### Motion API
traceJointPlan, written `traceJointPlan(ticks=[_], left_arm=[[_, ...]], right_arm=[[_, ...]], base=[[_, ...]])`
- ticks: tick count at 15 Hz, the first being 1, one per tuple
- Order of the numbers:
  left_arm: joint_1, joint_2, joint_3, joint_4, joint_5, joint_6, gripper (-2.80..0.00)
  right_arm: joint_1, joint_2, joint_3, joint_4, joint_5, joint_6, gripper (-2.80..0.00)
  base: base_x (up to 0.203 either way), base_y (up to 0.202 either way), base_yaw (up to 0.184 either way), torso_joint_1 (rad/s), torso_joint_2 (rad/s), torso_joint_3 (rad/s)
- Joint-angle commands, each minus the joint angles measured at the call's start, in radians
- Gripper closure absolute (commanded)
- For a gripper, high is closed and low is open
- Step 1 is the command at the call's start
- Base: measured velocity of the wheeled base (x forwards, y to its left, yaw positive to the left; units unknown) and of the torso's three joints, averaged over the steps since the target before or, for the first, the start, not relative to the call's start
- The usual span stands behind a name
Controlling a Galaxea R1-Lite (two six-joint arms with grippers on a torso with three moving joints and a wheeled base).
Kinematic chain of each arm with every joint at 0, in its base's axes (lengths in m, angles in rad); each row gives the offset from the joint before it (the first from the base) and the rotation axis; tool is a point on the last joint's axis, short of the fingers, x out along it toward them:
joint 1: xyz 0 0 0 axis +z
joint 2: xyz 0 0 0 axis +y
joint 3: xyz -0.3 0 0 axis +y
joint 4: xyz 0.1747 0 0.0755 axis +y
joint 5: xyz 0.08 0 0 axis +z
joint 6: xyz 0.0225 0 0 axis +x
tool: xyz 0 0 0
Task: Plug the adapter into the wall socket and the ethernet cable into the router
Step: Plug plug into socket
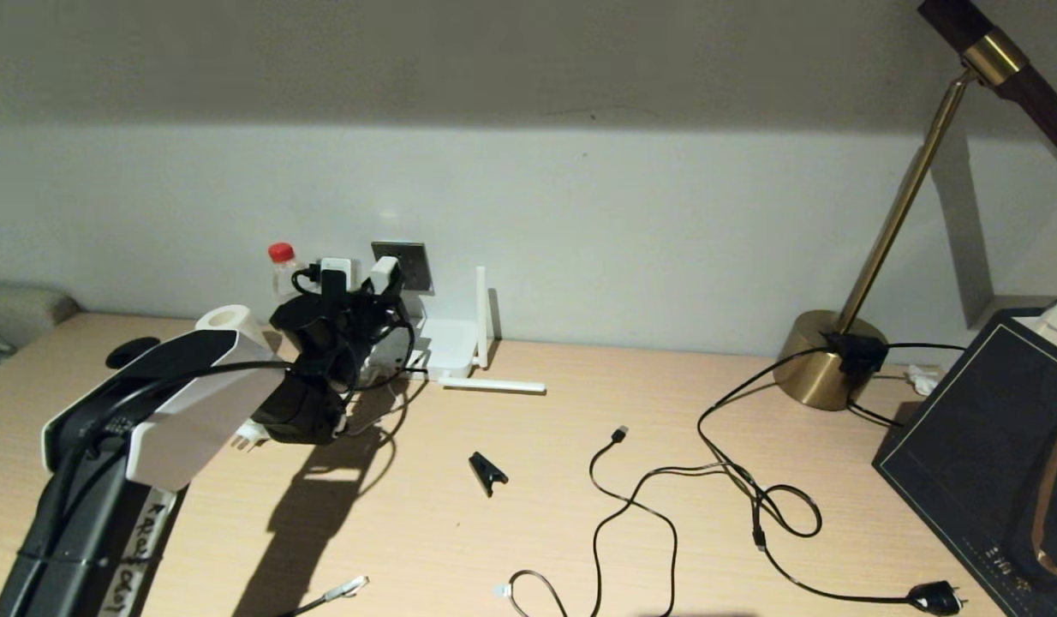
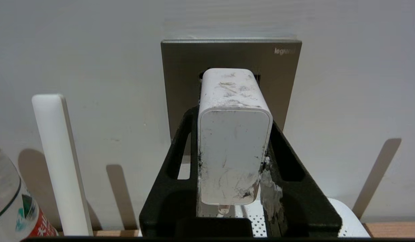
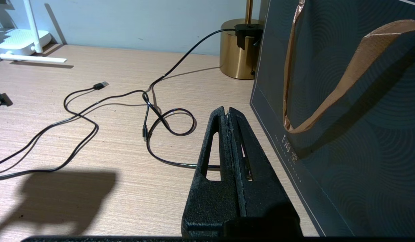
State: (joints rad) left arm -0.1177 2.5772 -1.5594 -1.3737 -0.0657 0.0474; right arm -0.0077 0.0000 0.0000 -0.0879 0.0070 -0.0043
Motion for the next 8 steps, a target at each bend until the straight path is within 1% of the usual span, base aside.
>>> traceJointPlan(ticks=[1, 8], left_arm=[[0.000, 0.001, -0.014, -0.001, 0.000, 0.000, 0.00], [0.000, 0.003, -0.031, 0.013, 0.001, 0.000, 0.00]], right_arm=[[0.000, 0.000, 0.035, -0.001, 0.001, 0.000, 0.00], [0.000, 0.000, 0.035, -0.001, -0.001, 0.000, 0.00]], base=[[0.000, 0.000, 0.000, 0.000, 0.00, 0.000], [0.000, 0.000, 0.000, 0.000, 0.00, 0.000]])
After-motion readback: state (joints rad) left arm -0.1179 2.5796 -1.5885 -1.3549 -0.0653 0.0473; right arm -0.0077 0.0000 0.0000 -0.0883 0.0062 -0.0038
